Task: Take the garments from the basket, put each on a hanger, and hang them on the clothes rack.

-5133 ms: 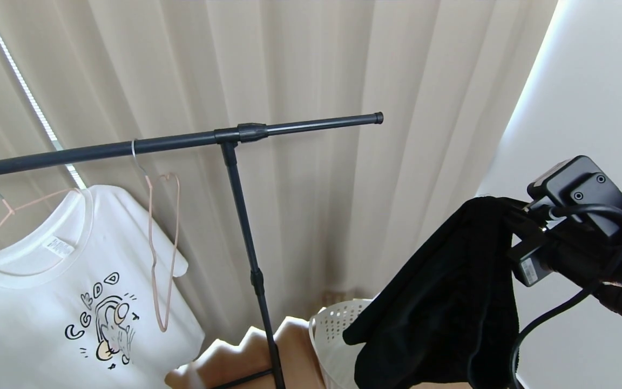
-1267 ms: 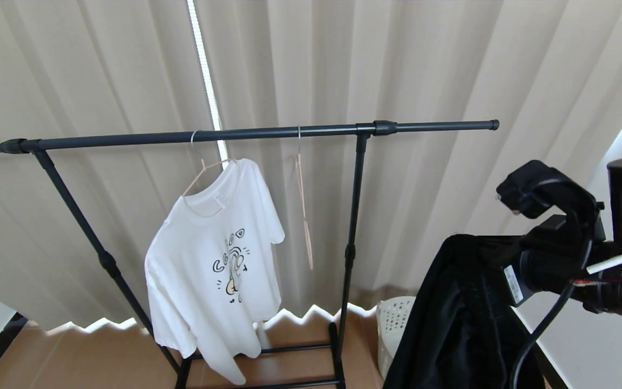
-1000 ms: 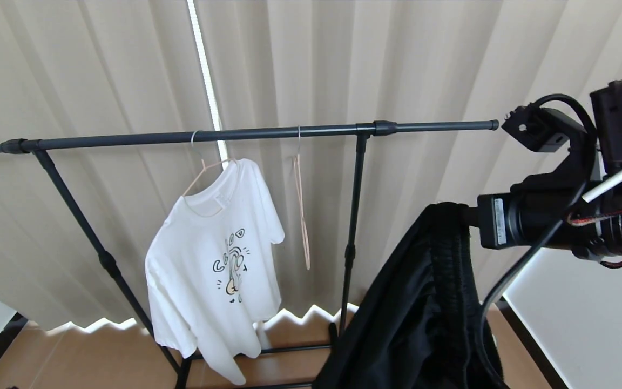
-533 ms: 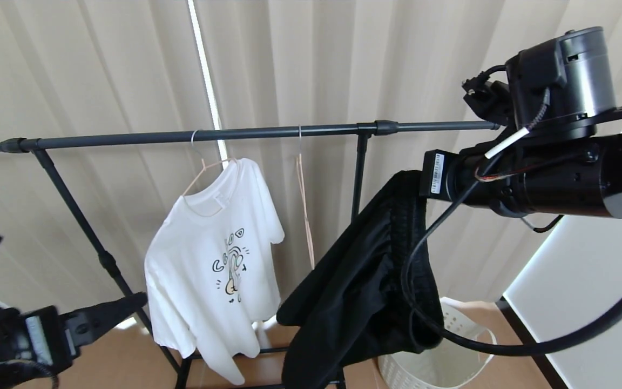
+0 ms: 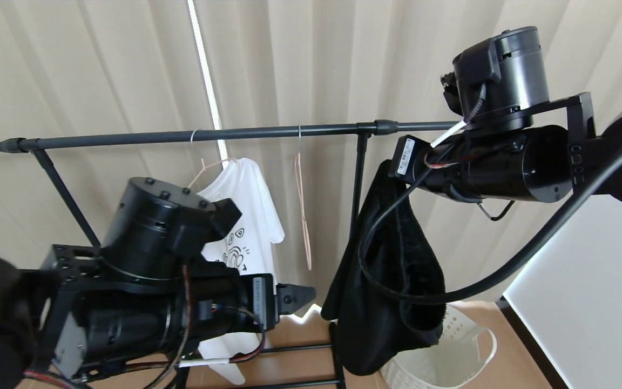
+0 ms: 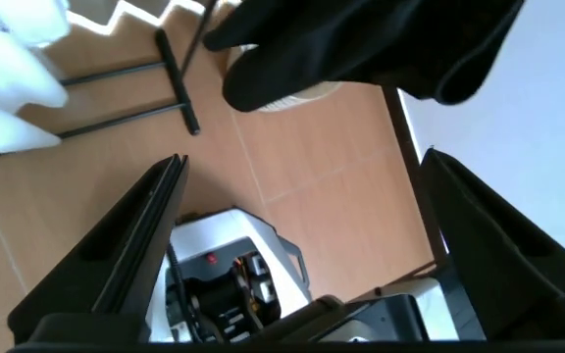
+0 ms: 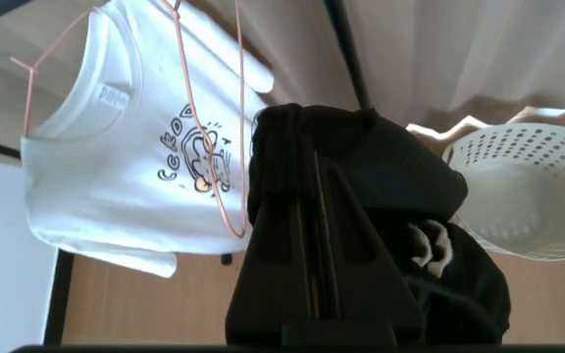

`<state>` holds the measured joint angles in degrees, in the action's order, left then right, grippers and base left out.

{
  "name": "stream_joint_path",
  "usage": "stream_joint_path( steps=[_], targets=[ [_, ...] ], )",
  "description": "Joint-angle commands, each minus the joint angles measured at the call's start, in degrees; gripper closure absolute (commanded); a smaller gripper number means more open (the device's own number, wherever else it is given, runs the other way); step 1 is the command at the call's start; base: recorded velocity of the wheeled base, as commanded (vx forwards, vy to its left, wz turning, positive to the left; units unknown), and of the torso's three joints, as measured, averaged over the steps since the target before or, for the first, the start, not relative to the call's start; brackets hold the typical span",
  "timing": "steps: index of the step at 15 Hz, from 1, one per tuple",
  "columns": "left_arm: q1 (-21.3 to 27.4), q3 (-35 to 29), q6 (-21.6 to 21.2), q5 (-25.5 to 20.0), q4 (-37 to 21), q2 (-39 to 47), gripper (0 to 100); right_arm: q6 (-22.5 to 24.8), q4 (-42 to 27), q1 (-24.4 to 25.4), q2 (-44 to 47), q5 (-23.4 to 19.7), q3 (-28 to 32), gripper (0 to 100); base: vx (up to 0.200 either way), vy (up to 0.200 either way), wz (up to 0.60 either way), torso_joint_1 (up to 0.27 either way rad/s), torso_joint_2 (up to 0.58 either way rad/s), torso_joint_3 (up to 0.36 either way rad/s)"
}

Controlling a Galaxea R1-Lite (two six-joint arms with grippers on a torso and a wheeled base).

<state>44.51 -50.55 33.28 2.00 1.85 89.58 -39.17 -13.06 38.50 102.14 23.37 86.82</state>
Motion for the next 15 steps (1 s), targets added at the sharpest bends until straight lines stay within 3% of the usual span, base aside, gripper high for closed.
stream_joint_path(
  steps=[1,5,7,12,15],
  targets=[
    [2.95,-3.76,2.32,0.81,2.01,7.72,0,-1.88,-0.13,0.09,1.83,0.98,1.86,100,0.000,0.000,0.00,0.000,0.00,0.000],
    [4.01,-4.11,2.84,2.22,6.06,10.36,0,-3.55,0.31,0.53,2.97,3.00,3.09,100,0.000,0.000,0.00,0.000,0.00,0.000],
    [5.77,-5.52,4.95,5.21,10.36,14.84,0,-5.83,0.40,1.84,3.94,4.23,4.15,100,0.000,0.000,0.00,0.000,0.00,0.000],
    [7.87,-10.44,4.95,12.68,11.77,21.61,0,-6.45,0.40,2.72,3.85,5.02,4.23,100,0.000,0.000,0.00,0.000,0.00,0.000],
    [9.19,-11.94,4.95,12.68,13.26,22.31,0,-6.45,0.40,2.99,3.94,6.69,4.06,100,0.000,0.000,0.00,0.000,0.00,0.000]
  ],
)
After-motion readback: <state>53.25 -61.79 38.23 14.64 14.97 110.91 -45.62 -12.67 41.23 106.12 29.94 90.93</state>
